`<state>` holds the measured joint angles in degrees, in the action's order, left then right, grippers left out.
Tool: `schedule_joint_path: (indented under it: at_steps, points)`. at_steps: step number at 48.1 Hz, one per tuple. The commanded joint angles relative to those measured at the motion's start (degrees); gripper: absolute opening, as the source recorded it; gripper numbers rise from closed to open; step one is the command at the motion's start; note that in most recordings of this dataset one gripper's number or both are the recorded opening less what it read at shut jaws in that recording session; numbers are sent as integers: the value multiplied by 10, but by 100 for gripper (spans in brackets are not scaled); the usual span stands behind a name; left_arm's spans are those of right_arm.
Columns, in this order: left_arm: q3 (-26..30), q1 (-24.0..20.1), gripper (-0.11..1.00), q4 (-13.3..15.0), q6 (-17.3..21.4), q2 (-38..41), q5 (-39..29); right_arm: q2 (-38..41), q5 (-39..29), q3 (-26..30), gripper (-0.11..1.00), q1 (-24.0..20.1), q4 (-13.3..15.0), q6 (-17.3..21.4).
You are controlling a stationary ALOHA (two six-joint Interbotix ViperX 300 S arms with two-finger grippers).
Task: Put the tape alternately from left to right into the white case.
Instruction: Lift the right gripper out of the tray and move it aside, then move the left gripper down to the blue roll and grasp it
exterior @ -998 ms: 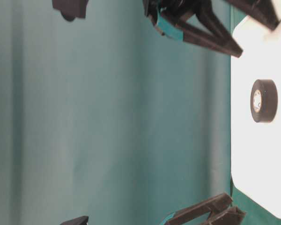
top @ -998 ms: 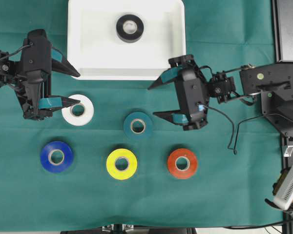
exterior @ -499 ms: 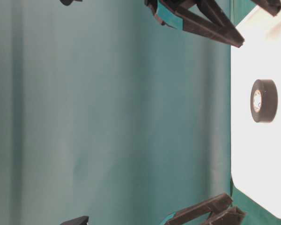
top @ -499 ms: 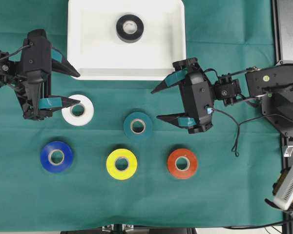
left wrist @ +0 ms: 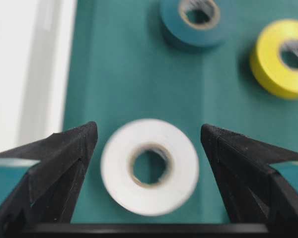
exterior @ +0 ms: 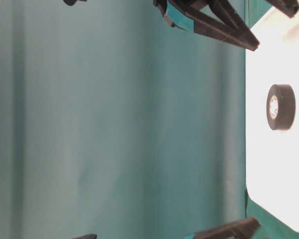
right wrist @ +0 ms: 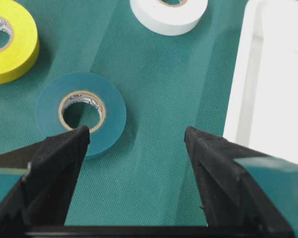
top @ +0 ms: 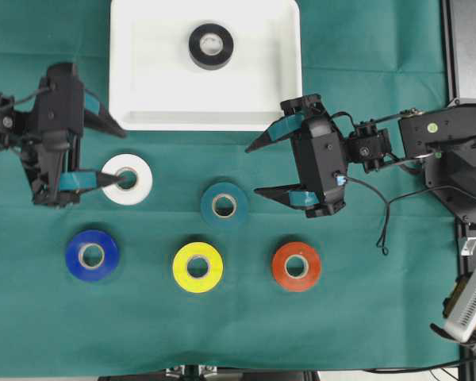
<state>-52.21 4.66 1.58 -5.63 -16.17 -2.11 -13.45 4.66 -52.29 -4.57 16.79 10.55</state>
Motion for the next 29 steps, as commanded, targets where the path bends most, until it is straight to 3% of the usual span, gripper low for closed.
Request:
schedule_joint_path:
  at_steps: [1,21,29]
  points:
    - [8,22,59,0,-1,-6,-12,-11,5,5,81,-2,1,1]
    - [9,111,59,1,-4,9,-42,-11,5,5,81,-2,1,1]
    - [15,139,59,1,-40,39,-42,-10,4,4,81,-2,1,2]
